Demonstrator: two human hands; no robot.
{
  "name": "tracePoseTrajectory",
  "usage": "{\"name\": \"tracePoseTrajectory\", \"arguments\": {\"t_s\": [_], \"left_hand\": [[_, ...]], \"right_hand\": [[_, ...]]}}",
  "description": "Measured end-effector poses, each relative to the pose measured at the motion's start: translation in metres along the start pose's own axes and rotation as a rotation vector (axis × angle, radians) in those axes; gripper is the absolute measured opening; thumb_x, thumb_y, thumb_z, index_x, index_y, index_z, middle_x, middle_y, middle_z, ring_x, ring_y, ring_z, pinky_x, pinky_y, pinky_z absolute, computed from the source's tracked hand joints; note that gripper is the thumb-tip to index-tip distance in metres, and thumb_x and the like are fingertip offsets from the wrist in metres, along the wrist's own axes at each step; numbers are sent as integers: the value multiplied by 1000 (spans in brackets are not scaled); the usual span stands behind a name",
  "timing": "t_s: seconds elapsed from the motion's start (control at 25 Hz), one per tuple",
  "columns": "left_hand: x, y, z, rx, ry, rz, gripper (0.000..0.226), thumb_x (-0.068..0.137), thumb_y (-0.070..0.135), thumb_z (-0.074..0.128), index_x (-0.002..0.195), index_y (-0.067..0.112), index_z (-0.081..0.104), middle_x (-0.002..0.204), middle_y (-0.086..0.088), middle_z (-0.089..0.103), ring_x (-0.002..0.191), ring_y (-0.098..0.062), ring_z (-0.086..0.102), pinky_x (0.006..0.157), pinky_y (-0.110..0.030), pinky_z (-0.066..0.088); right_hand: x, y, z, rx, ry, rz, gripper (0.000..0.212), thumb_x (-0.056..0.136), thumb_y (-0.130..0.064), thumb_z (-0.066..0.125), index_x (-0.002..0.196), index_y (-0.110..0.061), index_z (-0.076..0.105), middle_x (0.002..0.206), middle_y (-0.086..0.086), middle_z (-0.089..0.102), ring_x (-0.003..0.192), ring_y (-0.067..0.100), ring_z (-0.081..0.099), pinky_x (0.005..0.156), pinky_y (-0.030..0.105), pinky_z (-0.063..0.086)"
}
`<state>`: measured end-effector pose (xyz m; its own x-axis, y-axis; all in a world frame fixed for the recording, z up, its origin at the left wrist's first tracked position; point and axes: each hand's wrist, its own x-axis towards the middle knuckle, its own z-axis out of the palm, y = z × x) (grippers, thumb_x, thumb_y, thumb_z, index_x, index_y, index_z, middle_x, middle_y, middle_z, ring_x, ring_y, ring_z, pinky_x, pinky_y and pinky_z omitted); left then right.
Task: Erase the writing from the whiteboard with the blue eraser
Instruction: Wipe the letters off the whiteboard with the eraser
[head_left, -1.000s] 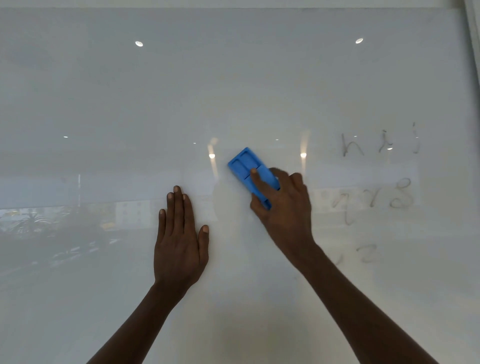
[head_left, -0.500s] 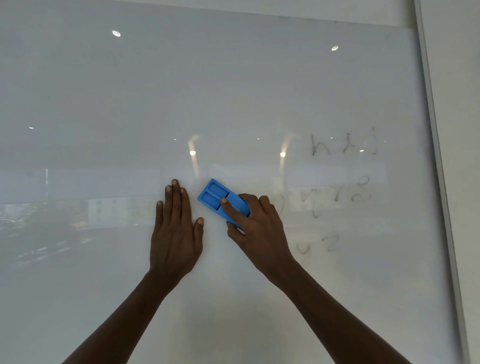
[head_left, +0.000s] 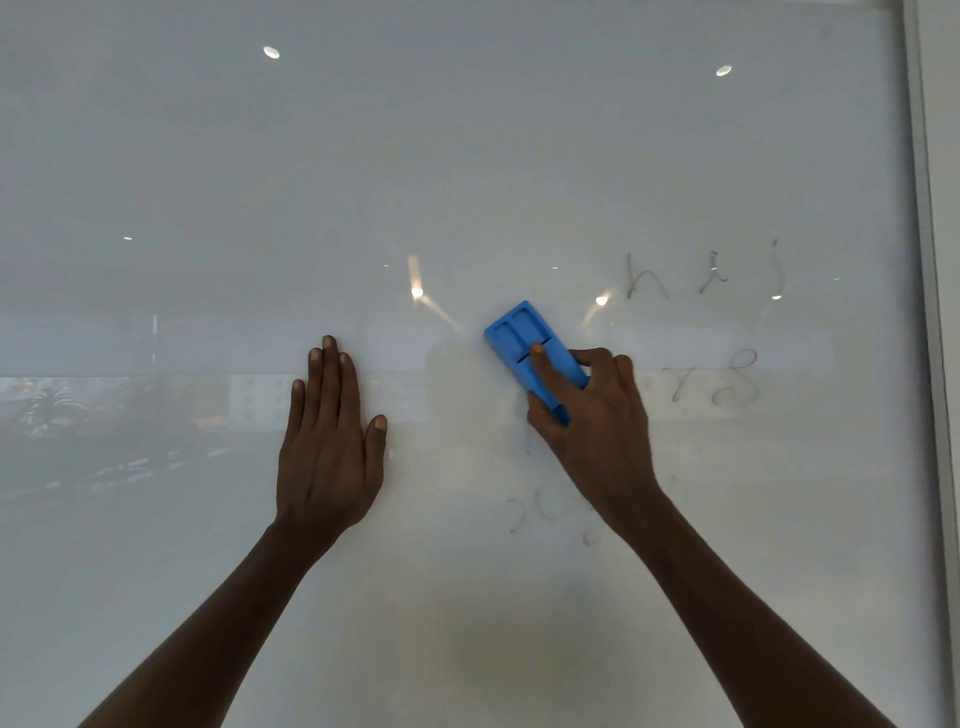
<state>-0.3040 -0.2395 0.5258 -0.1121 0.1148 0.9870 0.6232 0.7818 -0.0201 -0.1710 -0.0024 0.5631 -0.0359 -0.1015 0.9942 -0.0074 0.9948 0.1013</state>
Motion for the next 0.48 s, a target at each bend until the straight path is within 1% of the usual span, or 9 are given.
{"name": "tracePoseTrajectory", "arguments": {"t_s": [0.12,0.24,0.36,0.48], "left_hand": [[-1,-1,2,8,6,2,68,103,31,29,159,-3,11,170,-18,4,159,-29,1,129,-47,11],[-1,-1,3,16,6,0,68,103,31,30,159,-3,9,170,-18,4,159,-29,1,129,-47,11],[-2,1,3,19,10,-5,68,103,29,32,159,-3,10,170,-18,5,159,-29,1,129,-48,12],[-3,2,3,24,15,-8,67,103,28,32,160,-2,10,170,-18,5,159,-28,1,129,-45,10]], "right_hand": [[-10,31,-10,-9,14,109,57,84,-30,69,137,-23,50,108,15,53,94,25,44,67,38,52],[-27,57,-21,0,38,228,59,84,-30,69,138,-24,48,113,16,52,99,26,43,67,39,54],[-45,63,-21,-11,85,357,61,84,-29,70,139,-26,47,112,18,53,101,28,44,68,36,50],[-52,48,-13,22,152,466,59,82,-26,73,137,-24,51,107,18,55,97,29,46,70,30,42]]}}
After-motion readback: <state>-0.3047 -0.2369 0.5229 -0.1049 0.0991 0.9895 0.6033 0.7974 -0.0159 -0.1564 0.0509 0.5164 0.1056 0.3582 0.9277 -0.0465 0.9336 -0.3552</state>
